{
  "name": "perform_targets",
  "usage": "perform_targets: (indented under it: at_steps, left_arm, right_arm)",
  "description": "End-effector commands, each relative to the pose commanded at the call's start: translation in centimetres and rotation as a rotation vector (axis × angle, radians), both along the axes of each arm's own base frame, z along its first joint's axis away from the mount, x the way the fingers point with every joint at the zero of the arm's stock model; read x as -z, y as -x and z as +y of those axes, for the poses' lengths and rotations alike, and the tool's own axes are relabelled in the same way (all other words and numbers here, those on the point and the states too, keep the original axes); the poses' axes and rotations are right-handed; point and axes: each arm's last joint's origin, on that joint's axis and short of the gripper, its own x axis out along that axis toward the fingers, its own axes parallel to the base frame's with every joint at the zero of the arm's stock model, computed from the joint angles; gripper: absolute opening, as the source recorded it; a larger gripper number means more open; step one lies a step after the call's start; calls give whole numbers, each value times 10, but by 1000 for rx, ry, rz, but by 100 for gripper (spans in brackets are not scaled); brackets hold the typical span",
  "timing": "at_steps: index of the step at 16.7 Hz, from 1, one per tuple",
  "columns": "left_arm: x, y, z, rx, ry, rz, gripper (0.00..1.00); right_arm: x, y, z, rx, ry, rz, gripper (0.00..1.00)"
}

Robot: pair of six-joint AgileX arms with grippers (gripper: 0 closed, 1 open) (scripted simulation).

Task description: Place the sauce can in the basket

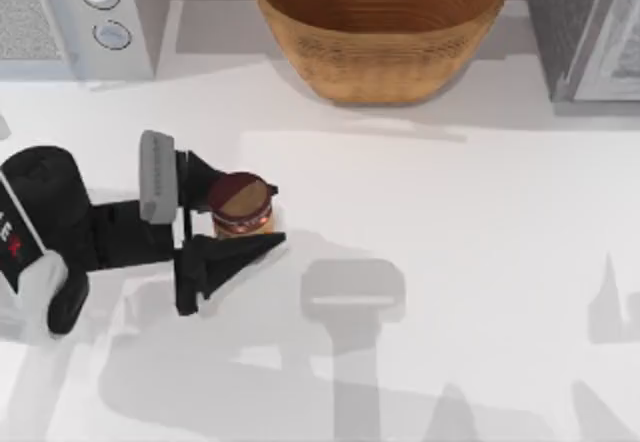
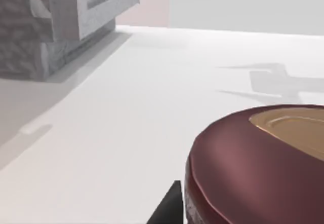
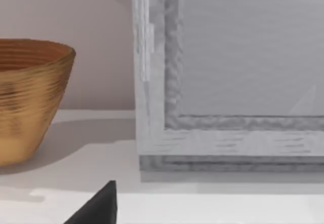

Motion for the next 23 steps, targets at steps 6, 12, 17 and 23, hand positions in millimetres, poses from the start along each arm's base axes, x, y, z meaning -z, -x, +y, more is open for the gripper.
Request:
perform_targets:
  at_steps: [6,12,17,23]
  left_arm:
    - [-46,61,38,26,8,-11,0]
    - [-49,69,46,27,8,-22,0]
    - [-51,41,36,-23,-1,-15,0]
    - [-79,-53,-7,-210,-13,-38,0]
  right_arm:
    - [0,0,0,0,0,0,100]
    - [0,0,0,0,0,0,100]
    - [0,0,0,0,0,0,100]
    - [0,0,0,0,0,0,100]
